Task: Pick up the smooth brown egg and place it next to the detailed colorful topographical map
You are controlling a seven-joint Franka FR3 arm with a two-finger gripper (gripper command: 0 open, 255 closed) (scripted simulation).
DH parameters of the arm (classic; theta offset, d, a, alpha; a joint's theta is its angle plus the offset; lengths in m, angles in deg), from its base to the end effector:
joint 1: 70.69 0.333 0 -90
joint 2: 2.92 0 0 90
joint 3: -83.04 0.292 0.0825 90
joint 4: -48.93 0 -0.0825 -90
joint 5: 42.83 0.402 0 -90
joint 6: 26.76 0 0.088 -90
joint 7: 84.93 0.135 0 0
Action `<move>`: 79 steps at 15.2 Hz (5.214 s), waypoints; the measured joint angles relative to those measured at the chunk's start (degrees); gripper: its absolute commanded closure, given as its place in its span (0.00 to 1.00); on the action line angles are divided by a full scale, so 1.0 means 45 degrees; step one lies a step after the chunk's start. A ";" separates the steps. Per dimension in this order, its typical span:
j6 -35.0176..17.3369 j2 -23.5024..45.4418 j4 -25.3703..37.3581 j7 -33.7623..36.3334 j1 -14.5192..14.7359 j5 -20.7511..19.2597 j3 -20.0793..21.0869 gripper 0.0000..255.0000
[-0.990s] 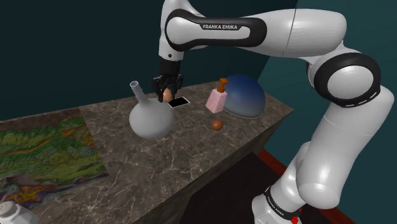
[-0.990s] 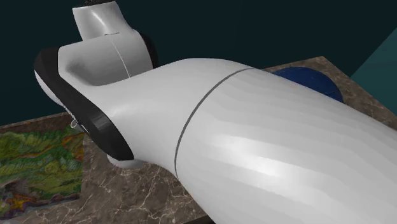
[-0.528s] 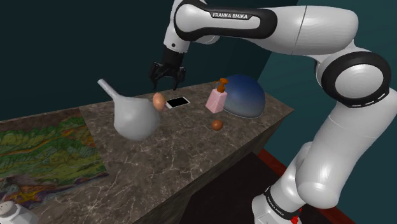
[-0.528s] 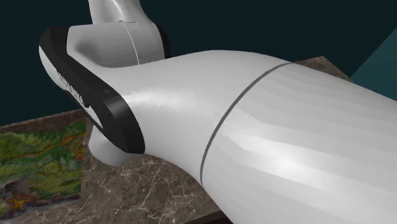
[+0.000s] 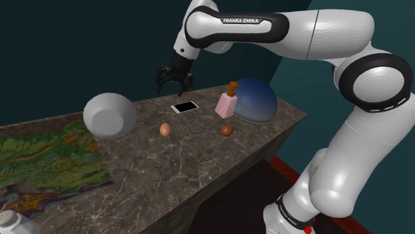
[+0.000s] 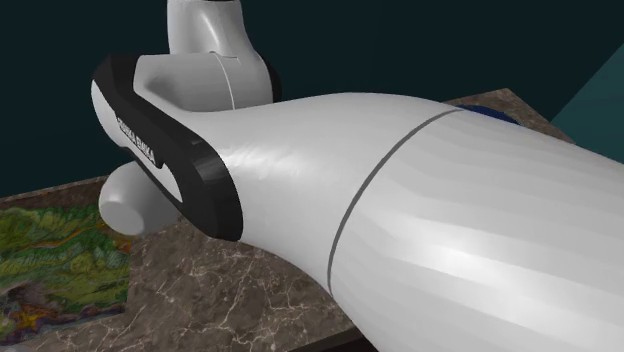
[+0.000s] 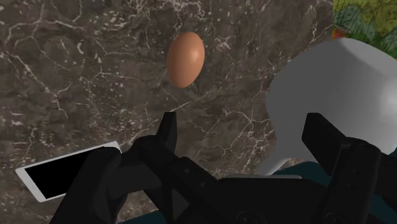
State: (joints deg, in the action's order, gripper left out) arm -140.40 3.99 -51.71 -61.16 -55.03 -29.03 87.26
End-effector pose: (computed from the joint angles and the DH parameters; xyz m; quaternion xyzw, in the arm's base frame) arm 0.5836 0.2320 0.4483 -0.9888 0.0763 -0.0055 0.1281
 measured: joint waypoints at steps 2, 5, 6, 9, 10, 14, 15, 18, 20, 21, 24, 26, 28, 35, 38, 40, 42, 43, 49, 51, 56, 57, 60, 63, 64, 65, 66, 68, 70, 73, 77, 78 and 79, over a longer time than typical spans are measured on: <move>-0.0179 0.0070 -0.0104 -0.0009 0.0018 0.0011 0.0014 0.00; -0.0236 0.0086 -0.0136 0.0002 0.0030 0.0013 0.0023 0.00; -0.0240 0.0087 -0.0138 0.0001 0.0030 0.0013 0.0023 0.00; -0.0242 0.0087 -0.0140 0.0000 0.0030 0.0013 0.0023 1.00; -0.0242 0.0087 -0.0140 0.0000 0.0030 0.0013 0.0023 1.00; -0.0242 0.0087 -0.0140 0.0000 0.0030 0.0013 0.0023 1.00; -0.0242 0.0087 -0.0140 0.0000 0.0030 0.0013 0.0023 1.00; -0.0242 0.0087 -0.0140 0.0000 0.0030 0.0013 0.0023 0.00; -0.0353 0.0151 -0.0243 0.0130 0.0100 -0.0177 0.0042 0.00; -0.0455 0.0261 -0.0334 0.0346 0.0207 -0.0490 0.0069 0.00; -0.0846 0.1000 -0.0412 0.1234 0.0654 -0.1701 0.0134 0.00; -0.1011 0.1430 -0.0522 0.1776 0.0921 -0.2533 0.0085 0.00; -0.1168 0.1799 -0.0729 0.2400 0.1243 -0.3357 0.0027 0.00; -0.1721 0.2913 -0.0945 0.3442 0.1762 -0.4751 -0.0189 0.00; -0.2213 0.3177 -0.1179 0.3425 0.1711 -0.4814 -0.0241 0.00; -0.2359 0.3250 -0.1254 0.3462 0.1723 -0.4832 -0.0242 0.00; -0.2392 0.3270 -0.1264 0.3473 0.1729 -0.4836 -0.0241 0.00; -0.2397 0.3271 -0.1266 0.3476 0.1730 -0.4837 -0.0241 0.00; -0.2400 0.3274 -0.1268 0.3477 0.1730 -0.4838 -0.0241 1.00; -0.2401 0.3274 -0.1268 0.3478 0.1731 -0.4837 -0.0241 1.00; -0.2401 0.3275 -0.1268 0.3478 0.1731 -0.4837 -0.0241 1.00; -0.2349 0.3226 -0.1266 0.3465 0.1726 -0.4829 -0.0239 1.00; -0.1961 0.3040 -0.1058 0.3423 0.1731 -0.4791 -0.0221 1.00; -0.1566 0.2780 -0.0916 0.3349 0.1712 -0.4744 -0.0211 1.00; -0.1426 0.2700 -0.0855 0.3325 0.1706 -0.4729 -0.0208 1.00; -0.1289 0.2582 -0.0833 0.3289 0.1694 -0.4712 -0.0208 1.00; -0.1153 0.2527 -0.0751 0.3282 0.1699 -0.4701 -0.0202 1.00; -0.0849 0.2368 -0.0605 0.3264 0.1712 -0.4676 -0.0185 1.00; -0.0541 0.2268 -0.0397 0.3245 0.1722 -0.4652 -0.0174 1.00; -0.0085 0.2070 -0.0134 0.3183 0.1717 -0.4613 -0.0165 1.00; 0.0524 0.1871 0.0276 0.3141 0.1735 -0.4575 -0.0145 1.00; 0.0668 0.1834 0.0385 0.3099 0.1721 -0.4566 -0.0151 1.00; 0.0819 0.1766 0.0470 0.3069 0.1712 -0.4554 -0.0154 1.00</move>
State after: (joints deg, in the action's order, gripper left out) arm -136.71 11.94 -49.59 -47.35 -47.33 -49.52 86.57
